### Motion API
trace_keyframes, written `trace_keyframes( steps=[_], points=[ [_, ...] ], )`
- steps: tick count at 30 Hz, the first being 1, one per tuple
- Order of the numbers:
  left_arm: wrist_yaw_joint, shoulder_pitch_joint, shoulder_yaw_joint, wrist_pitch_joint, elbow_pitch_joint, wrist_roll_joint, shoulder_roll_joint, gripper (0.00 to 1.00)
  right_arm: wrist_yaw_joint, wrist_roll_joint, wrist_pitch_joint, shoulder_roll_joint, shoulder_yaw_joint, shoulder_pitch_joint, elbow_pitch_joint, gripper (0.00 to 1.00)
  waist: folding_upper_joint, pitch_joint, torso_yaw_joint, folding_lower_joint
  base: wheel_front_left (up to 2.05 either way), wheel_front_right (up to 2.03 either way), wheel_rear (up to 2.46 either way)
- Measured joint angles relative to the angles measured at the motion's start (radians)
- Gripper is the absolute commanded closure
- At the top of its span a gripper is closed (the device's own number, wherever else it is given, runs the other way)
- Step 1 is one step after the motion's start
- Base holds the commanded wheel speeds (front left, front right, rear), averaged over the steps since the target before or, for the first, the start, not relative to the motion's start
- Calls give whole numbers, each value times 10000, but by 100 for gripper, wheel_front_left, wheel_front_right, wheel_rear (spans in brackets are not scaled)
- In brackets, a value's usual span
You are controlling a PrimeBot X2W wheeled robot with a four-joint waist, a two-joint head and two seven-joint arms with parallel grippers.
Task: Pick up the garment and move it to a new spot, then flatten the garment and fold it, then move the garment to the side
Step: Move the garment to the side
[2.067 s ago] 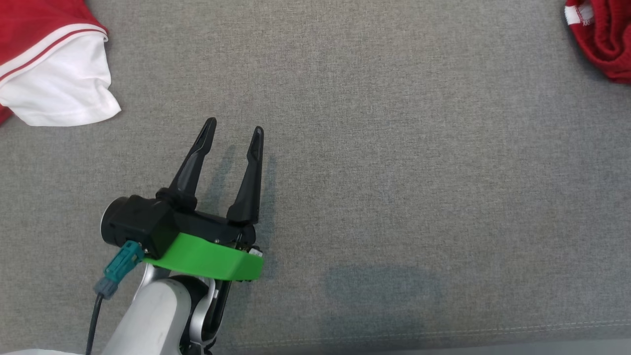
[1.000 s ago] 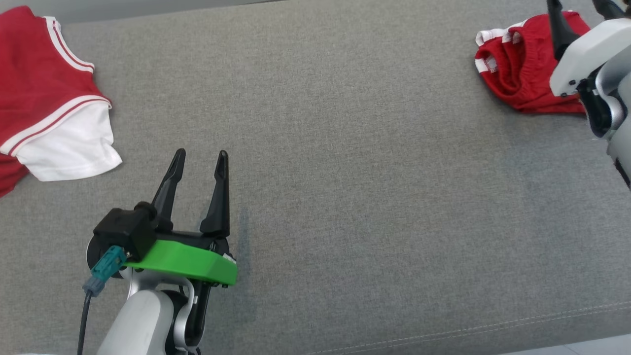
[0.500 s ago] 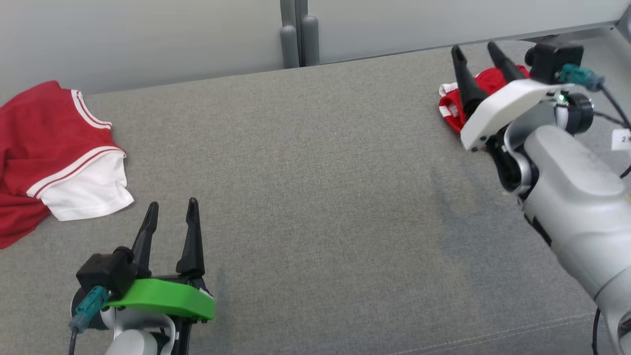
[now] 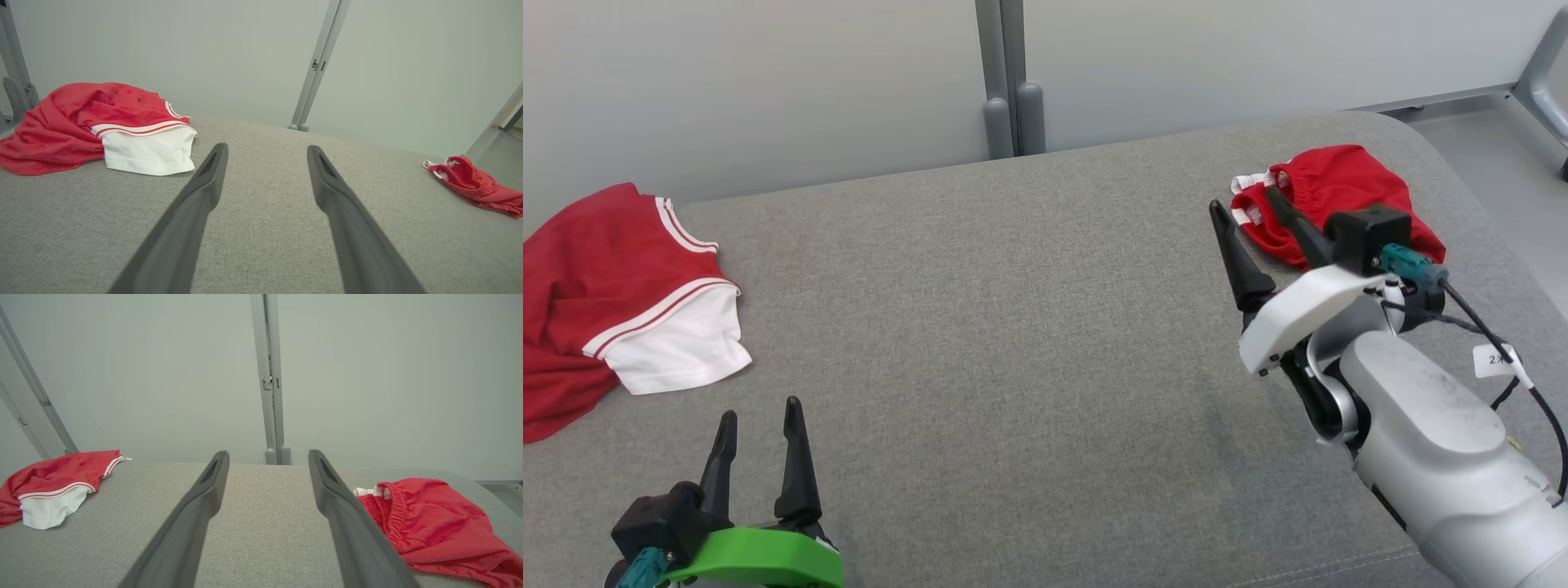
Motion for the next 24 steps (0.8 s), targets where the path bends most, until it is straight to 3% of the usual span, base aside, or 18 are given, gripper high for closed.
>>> trace_keyframes(
  steps=[15, 24],
  points=[
    [0, 472, 267, -86, -364, 370, -155, 0, -13, -1476, -2, 232, -1595, 2506, -1515, 0, 0, -83, -48, 0, 0, 0, 0],
    [0, 781, 268, -86, -426, 474, -240, 0, -13, -2013, 0, 648, -1925, 3545, -2042, 0, 0, -77, 93, 0, 0, 0, 0]
  ],
)
